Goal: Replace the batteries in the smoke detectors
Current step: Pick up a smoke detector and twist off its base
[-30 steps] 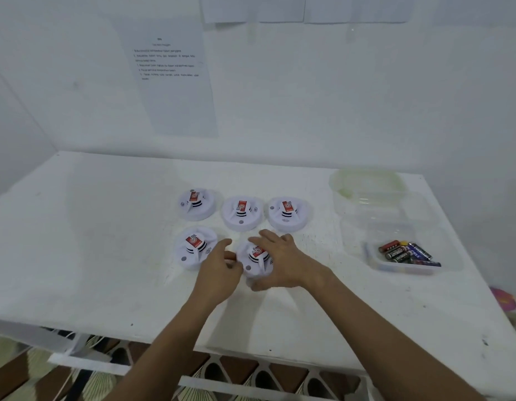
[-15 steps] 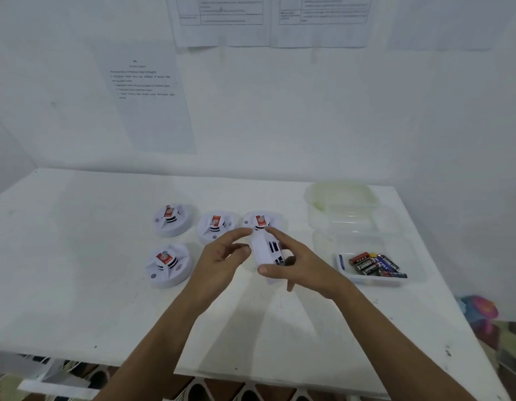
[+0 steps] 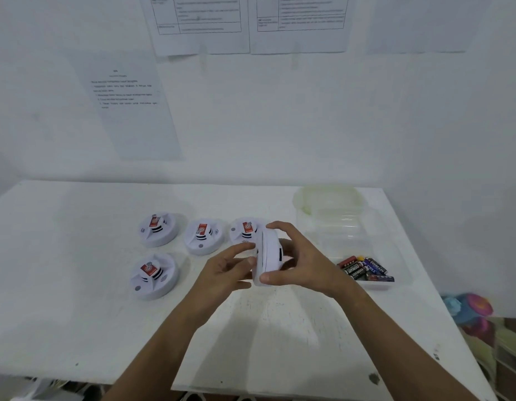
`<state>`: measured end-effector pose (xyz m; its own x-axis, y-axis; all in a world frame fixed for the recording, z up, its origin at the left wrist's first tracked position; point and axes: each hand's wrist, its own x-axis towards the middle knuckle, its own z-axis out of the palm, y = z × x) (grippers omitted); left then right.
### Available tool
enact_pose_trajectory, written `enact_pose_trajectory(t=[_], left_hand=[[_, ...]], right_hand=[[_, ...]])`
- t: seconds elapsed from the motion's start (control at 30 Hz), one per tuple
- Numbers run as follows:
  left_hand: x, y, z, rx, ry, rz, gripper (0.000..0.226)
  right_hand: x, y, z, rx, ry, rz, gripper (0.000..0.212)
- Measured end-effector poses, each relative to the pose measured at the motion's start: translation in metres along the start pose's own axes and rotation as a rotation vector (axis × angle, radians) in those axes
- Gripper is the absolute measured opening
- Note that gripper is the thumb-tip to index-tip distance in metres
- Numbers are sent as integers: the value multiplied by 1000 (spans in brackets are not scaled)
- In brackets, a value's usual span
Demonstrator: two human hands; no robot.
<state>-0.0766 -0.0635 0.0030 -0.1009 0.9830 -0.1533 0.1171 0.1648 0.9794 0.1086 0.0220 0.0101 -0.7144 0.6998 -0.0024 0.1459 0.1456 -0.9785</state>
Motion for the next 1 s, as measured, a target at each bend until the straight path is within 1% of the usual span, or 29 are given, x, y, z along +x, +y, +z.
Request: enact_pose_trajectory(t=[0.1, 0.23, 0.33, 0.4, 0.53, 0.6, 0.67, 0.77, 0.87, 0.93, 1.0], left_hand=[[0, 1, 0, -38, -1, -5, 35], [2, 3, 1, -56, 59, 1, 33], [3, 4, 4, -60, 96, 6, 32], [3, 6, 6, -57, 116, 15, 35], [1, 12, 14, -26, 106, 30, 35], [-2, 15, 17, 4, 102, 58, 34], [-2, 17, 18, 48, 93, 88, 35], [-2, 18, 20, 76, 79, 109, 40], [0, 19, 20, 66, 89, 112, 43], [1, 19, 20, 34, 100, 94, 43], [1, 19, 20, -29, 102, 59, 43]], right_hand=[[1, 2, -3, 55, -1, 0, 78], [2, 2, -6, 102, -3, -11, 80], [1, 2, -6, 80, -30, -13, 89], [1, 4, -6, 107, -34, -9, 93], [-2, 11, -9, 339, -13, 18, 86], [-2, 14, -11, 463, -30, 38, 88], [-3, 15, -14, 533, -51, 42, 93], [-4, 15, -19, 479, -38, 11, 96], [-8, 12, -24, 388, -14, -17, 93], [-10, 11, -26, 329, -50, -22, 95], [-11, 10, -26, 300, -81, -8, 103]])
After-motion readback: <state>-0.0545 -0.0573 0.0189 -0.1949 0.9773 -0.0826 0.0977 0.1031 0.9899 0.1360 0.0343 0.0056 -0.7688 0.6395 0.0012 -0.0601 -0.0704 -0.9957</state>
